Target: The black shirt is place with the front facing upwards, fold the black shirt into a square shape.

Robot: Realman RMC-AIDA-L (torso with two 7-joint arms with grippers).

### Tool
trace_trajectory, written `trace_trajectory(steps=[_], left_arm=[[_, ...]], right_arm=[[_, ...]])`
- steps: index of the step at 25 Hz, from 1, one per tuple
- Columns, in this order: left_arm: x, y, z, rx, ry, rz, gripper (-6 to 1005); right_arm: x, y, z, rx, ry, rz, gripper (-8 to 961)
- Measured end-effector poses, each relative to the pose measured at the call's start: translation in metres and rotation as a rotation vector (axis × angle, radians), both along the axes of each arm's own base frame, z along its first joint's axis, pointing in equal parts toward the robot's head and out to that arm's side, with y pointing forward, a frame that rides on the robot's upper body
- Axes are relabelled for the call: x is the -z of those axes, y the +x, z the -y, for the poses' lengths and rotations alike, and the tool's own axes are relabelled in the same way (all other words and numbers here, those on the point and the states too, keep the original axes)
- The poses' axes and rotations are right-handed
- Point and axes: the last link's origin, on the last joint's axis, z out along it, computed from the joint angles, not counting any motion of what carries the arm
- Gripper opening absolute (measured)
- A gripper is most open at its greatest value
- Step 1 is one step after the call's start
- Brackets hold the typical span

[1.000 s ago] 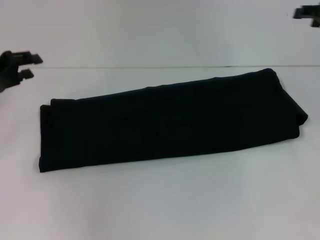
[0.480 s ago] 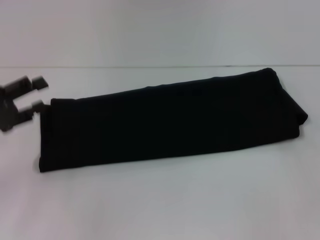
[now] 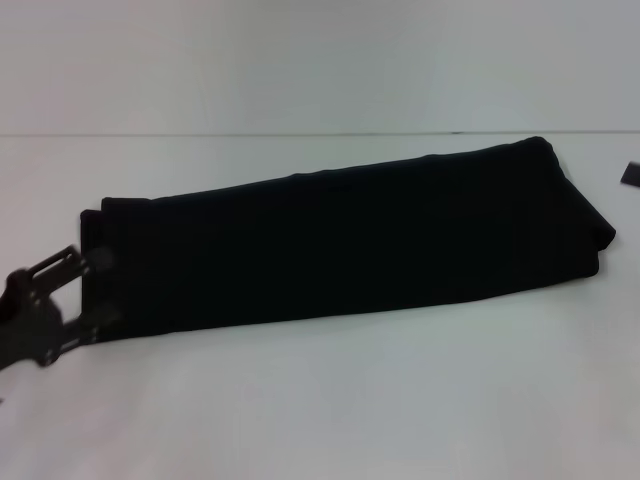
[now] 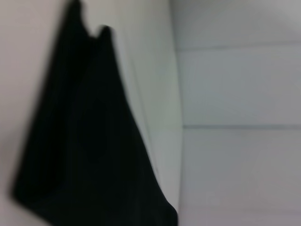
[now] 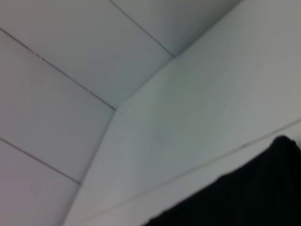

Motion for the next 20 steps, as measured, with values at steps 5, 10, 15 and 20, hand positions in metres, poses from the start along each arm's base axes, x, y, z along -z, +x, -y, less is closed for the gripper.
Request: trace_trajectory(steps=[5, 10, 15, 20], left_arm=[[0.001, -0.015, 0.010, -0.109, -0.004, 0.020, 795], [-0.002, -0.012, 0.003, -0.100, -0.006, 0.011, 794], [-0.005, -0.014, 0.002, -0.092, -0.019, -0.038, 794], [-0.005, -0.016, 0.001, -0.081, -0.043, -0.096, 793]], right_arm=[[0.005, 0.005, -0.001, 0.014, -0.024, 0.055, 947], [0.006, 0.005, -0.003, 0.028, -0.017, 0.054, 947], [0.008, 0.000, -0.010, 0.036, -0.041, 0.041, 947], [0.001, -0.006, -0.021, 0.064, -0.086, 0.058, 948]])
